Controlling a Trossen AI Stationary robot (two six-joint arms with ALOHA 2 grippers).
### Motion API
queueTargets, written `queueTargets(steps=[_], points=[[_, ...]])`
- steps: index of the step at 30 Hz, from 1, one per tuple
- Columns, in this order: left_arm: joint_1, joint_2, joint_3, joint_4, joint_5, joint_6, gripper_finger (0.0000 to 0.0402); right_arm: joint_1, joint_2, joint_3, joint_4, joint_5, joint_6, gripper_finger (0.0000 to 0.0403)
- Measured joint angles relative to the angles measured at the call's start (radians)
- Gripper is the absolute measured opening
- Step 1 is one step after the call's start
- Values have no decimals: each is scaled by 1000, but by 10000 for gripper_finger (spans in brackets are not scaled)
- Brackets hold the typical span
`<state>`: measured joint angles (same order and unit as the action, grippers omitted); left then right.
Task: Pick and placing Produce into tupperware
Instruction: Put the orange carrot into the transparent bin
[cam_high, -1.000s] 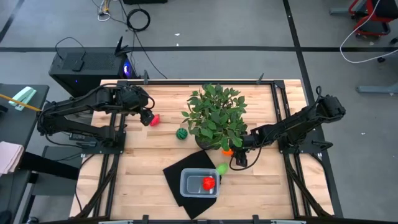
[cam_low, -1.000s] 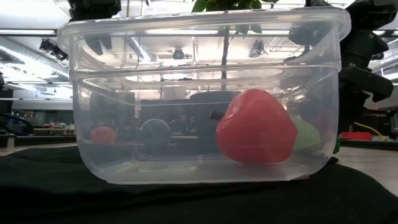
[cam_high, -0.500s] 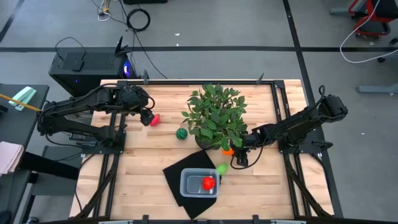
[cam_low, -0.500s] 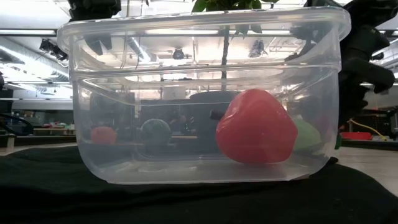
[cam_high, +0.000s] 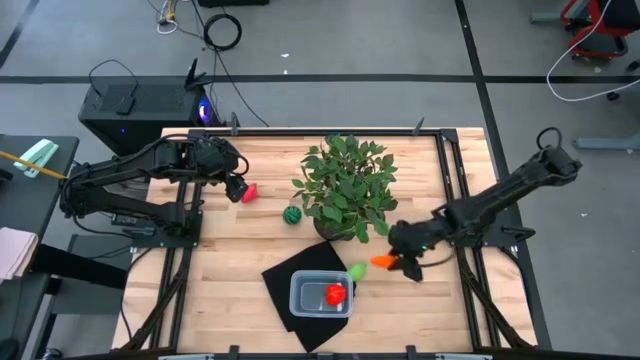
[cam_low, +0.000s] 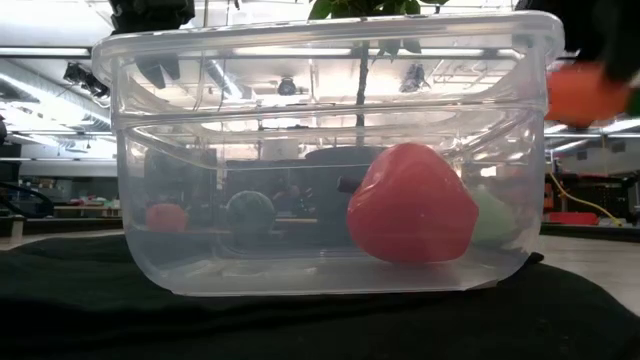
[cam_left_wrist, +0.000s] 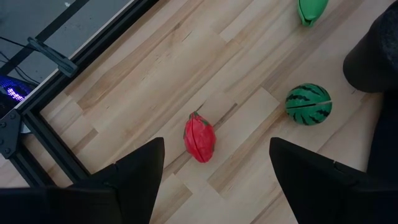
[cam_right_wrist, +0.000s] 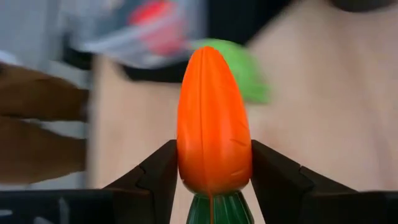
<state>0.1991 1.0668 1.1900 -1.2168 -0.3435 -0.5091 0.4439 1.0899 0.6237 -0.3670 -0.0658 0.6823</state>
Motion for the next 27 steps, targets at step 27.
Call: queueTargets(steps=[27], points=[[0, 0, 0, -1, 0, 44, 298, 294, 467, 679, -144, 182, 49, 184]])
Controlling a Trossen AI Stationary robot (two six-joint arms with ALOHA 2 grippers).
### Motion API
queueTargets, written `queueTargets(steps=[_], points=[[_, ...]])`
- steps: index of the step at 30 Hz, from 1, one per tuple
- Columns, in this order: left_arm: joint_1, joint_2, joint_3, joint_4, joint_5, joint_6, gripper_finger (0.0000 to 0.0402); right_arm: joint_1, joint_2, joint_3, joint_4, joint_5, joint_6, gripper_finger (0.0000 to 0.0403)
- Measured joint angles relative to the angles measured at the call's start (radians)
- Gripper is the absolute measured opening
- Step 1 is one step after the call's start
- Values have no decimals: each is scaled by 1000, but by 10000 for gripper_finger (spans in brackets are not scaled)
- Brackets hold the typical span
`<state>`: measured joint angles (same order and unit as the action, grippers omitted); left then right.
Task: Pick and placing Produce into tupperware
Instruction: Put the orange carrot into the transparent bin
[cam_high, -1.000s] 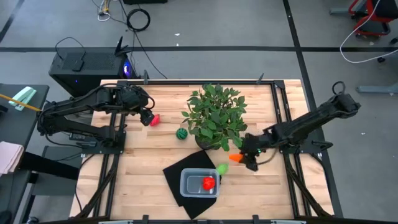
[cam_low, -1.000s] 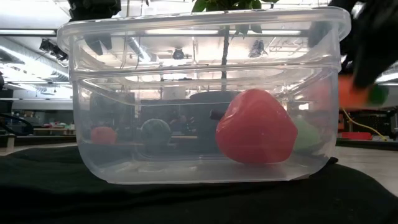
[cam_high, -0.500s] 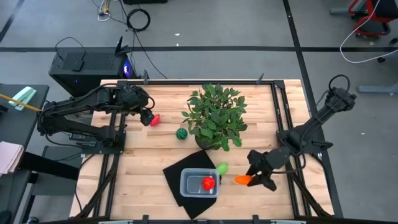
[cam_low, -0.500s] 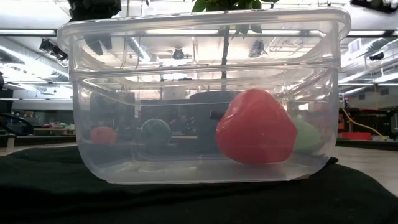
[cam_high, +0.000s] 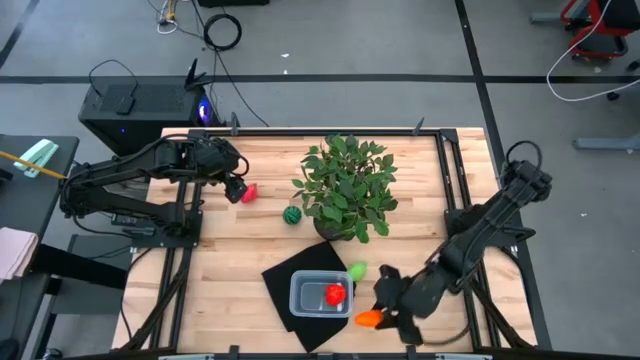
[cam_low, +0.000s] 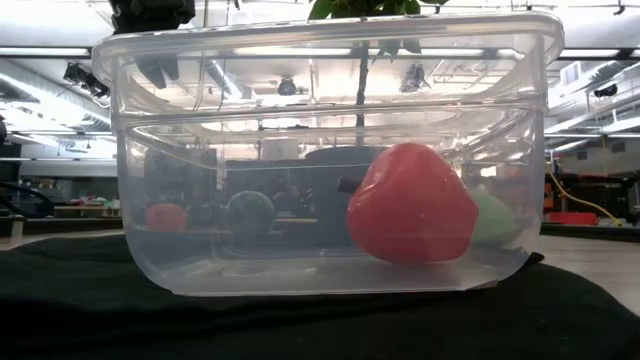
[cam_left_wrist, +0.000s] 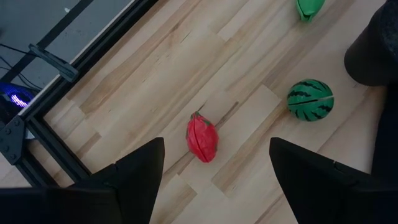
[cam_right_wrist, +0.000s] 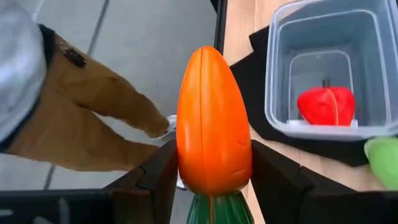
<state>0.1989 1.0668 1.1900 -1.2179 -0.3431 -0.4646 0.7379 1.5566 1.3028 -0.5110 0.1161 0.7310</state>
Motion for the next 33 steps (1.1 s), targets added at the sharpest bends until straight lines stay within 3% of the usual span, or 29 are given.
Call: queueTargets(steps=[12, 18, 33], points=[[0, 0, 0, -1, 0, 38, 298, -36, 304, 290, -2, 128, -81, 184], [0, 0, 0, -12, 0, 42, 298, -75, 420, 415, -113, 185, -94, 185], [0, 0, 0, -14, 0, 59, 298, -123, 490, 435, -267, 276, -8, 185]])
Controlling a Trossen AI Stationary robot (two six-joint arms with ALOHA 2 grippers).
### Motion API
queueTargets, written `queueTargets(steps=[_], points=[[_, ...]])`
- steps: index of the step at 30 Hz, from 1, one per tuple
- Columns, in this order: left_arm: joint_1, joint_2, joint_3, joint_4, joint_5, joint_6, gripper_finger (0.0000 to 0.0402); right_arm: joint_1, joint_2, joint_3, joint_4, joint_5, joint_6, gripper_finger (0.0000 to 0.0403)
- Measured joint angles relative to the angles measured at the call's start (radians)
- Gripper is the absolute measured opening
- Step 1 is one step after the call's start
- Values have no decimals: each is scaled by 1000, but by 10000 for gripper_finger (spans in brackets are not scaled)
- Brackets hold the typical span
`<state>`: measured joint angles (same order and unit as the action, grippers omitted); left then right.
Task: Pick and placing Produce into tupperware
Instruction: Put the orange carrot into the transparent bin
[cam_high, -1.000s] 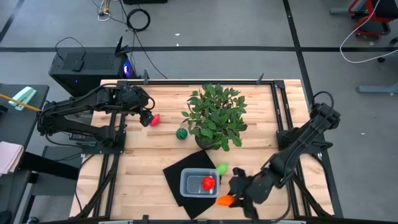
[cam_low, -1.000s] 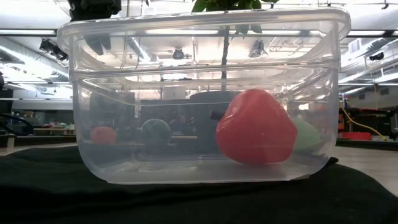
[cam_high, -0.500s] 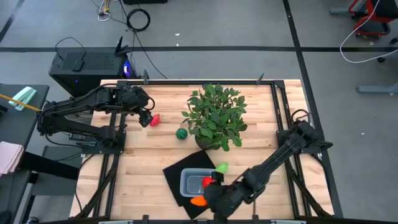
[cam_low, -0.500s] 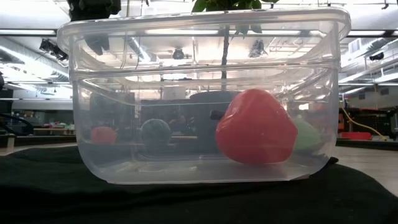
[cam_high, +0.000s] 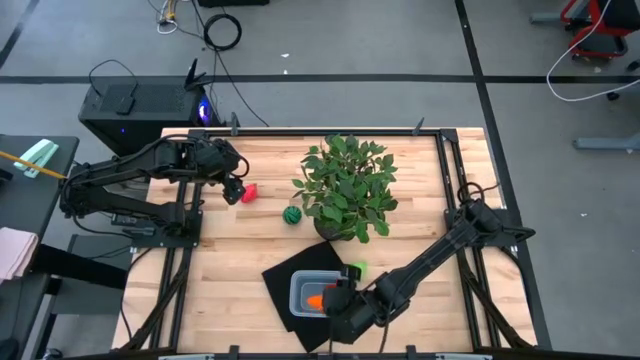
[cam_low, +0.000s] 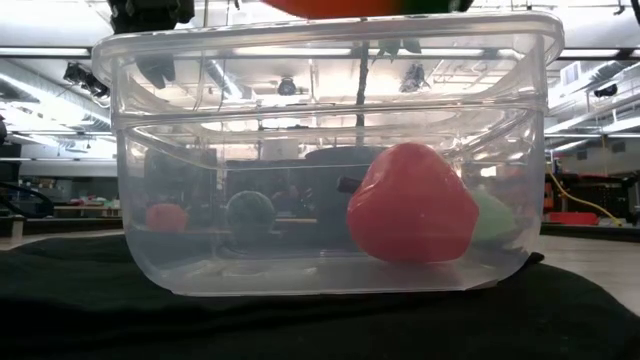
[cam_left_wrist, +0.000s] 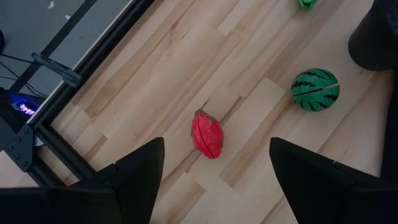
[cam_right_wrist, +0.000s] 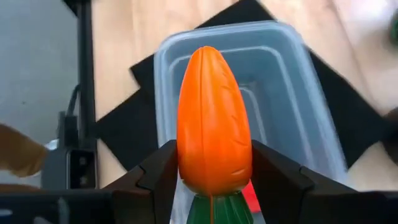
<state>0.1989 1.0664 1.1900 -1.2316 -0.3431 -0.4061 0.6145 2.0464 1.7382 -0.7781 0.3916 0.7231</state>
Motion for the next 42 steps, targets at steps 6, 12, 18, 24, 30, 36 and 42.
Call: queueTargets(steps=[6, 12, 18, 24, 30, 36, 42], points=[[0, 0, 0, 0, 0, 0, 298, -32, 19, 0, 5, -57, 0, 185], [0, 0, 0, 0, 0, 0, 298, -41, 20, -1, 7, -99, -20, 185], [0, 0, 0, 0, 0, 0, 298, -43, 20, -1, 7, -131, -23, 185], [0, 0, 0, 0, 0, 0, 298, -48, 20, -1, -45, -184, -19, 185], [0, 0, 0, 0, 0, 0, 298, -65, 20, -1, -55, -264, 11, 185], [0, 0, 0, 1, 0, 0, 298, -92, 20, -1, -70, -339, 43, 185], [0, 0, 0, 1, 6, -1, 298, -109, 20, -1, -86, -406, 84, 185]])
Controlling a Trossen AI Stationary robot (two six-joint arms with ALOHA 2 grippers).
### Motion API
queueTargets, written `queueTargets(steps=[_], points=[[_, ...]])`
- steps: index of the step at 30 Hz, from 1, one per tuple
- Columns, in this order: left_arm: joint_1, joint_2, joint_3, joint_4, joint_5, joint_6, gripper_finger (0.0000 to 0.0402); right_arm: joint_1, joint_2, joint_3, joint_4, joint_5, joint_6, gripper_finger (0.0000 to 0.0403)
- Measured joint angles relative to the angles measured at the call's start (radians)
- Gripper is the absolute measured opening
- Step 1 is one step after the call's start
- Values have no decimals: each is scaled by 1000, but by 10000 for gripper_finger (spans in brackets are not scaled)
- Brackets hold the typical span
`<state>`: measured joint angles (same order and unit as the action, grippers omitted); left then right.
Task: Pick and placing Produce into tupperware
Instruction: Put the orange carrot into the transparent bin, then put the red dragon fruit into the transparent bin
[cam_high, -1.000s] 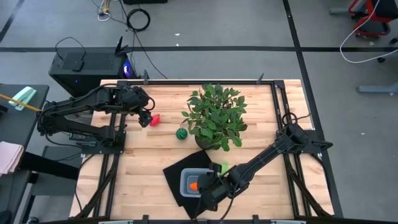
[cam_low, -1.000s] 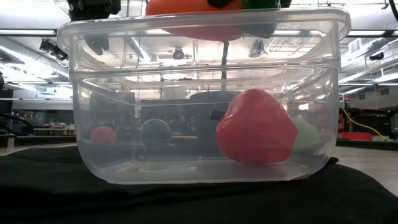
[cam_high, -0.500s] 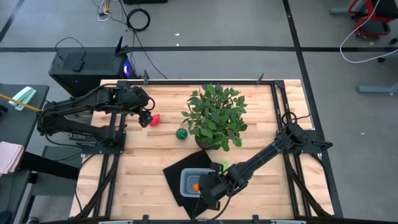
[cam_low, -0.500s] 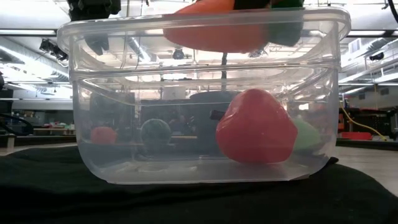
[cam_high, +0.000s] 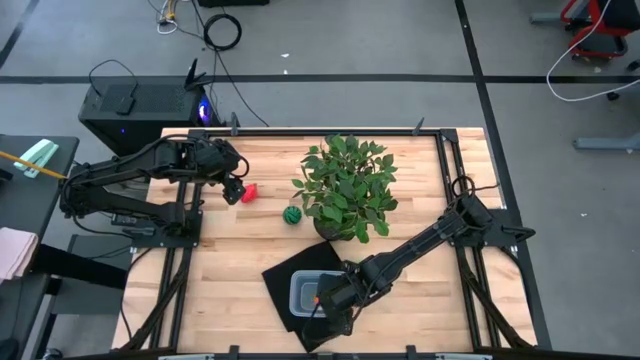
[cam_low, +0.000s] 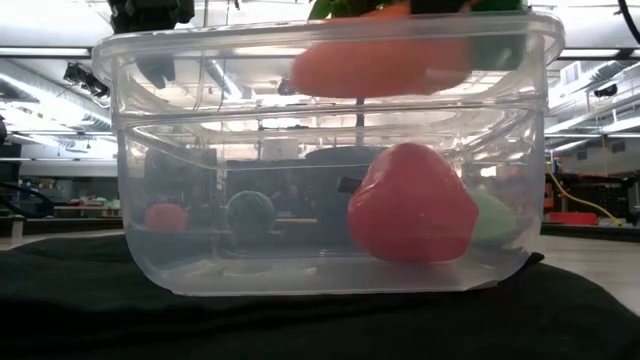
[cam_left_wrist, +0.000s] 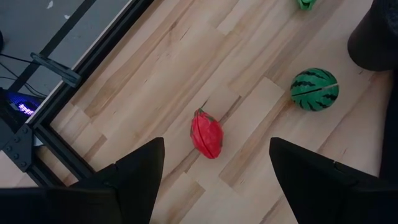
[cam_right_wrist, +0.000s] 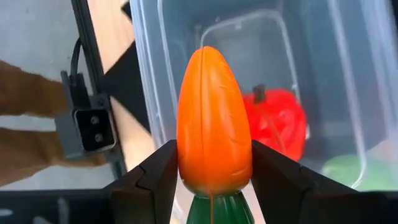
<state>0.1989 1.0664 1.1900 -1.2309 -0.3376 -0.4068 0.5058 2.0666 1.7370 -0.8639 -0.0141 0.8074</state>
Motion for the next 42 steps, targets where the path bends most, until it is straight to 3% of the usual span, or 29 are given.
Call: queueTargets(steps=[12, 29, 36, 42], points=[[0, 0, 0, 0, 10, 0, 298, -4, 0, 0, -11, -29, 0, 186], [0, 0, 0, 0, 10, 0, 298, -4, 0, 0, -11, -9, -25, 226], [0, 0, 0, 0, 10, 0, 298, 22, -37, 12, -35, 60, -22, 206], [0, 0, 0, 0, 10, 1, 298, 103, -146, 8, -124, 236, 106, 192]])
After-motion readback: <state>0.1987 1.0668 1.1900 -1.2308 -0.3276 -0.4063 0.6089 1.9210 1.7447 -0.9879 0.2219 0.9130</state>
